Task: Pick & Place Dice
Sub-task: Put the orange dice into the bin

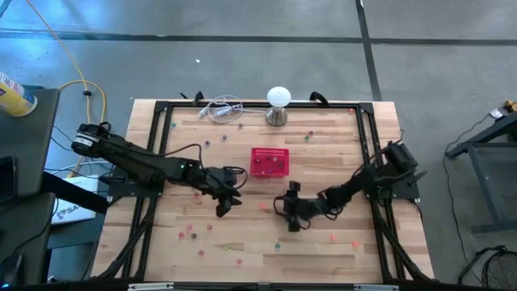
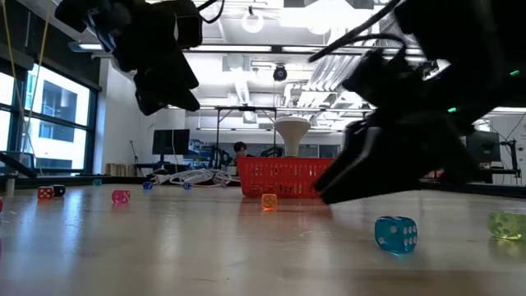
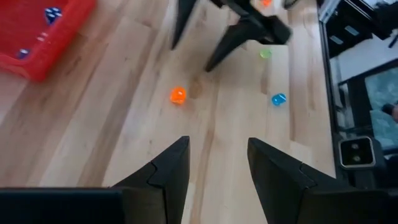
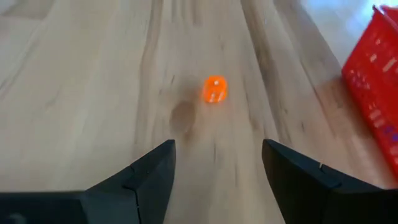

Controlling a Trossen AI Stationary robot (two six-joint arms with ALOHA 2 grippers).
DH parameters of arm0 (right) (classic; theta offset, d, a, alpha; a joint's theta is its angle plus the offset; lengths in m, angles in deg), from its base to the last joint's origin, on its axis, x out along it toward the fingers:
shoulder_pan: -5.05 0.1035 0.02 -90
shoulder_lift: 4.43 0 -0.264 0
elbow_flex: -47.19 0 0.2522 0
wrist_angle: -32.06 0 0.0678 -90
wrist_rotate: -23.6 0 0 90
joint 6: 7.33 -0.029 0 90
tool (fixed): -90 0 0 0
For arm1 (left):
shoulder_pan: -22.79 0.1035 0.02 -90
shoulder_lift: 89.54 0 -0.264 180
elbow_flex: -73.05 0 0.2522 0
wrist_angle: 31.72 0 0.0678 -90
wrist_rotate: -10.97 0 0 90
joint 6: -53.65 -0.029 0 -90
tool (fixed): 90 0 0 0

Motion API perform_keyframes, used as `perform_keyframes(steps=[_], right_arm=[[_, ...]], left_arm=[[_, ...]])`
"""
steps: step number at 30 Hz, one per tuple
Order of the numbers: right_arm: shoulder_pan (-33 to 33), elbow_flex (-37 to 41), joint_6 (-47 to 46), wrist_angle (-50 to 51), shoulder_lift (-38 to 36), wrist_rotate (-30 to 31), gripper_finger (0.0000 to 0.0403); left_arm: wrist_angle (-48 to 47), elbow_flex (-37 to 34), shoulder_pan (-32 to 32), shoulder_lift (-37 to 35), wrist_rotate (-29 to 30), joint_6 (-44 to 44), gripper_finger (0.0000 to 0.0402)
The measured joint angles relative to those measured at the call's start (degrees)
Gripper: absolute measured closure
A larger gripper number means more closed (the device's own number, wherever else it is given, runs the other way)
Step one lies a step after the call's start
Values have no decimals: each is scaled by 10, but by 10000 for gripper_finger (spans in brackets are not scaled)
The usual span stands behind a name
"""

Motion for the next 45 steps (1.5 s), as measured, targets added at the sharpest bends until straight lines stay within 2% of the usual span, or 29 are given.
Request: perform_keyframes(steps=[4, 11, 16, 23, 28, 35, 45], right_arm=[[-35, 0, -2, -49, 35, -52, 172], [-56, -1, 14, -93, 79, -89, 172], [-69, -1, 62, -114, 82, -114, 172], [-105, -1, 132, -119, 83, -183, 172], [-132, -24, 136, -106, 86, -216, 172], [-135, -86, 132, -83, 126, -233, 172], [-129, -87, 65, -64, 132, -210, 172]], left_arm=[[0, 0, -11, 0, 12, 0, 246], [0, 0, -14, 0, 47, -16, 246], [0, 0, -14, 0, 56, -6, 246], [0, 0, -16, 0, 67, -9, 246], [0, 0, -12, 0, 73, -9, 246], [0, 0, -3, 0, 73, -17, 246], [-5, 0, -13, 0, 73, -18, 246]])
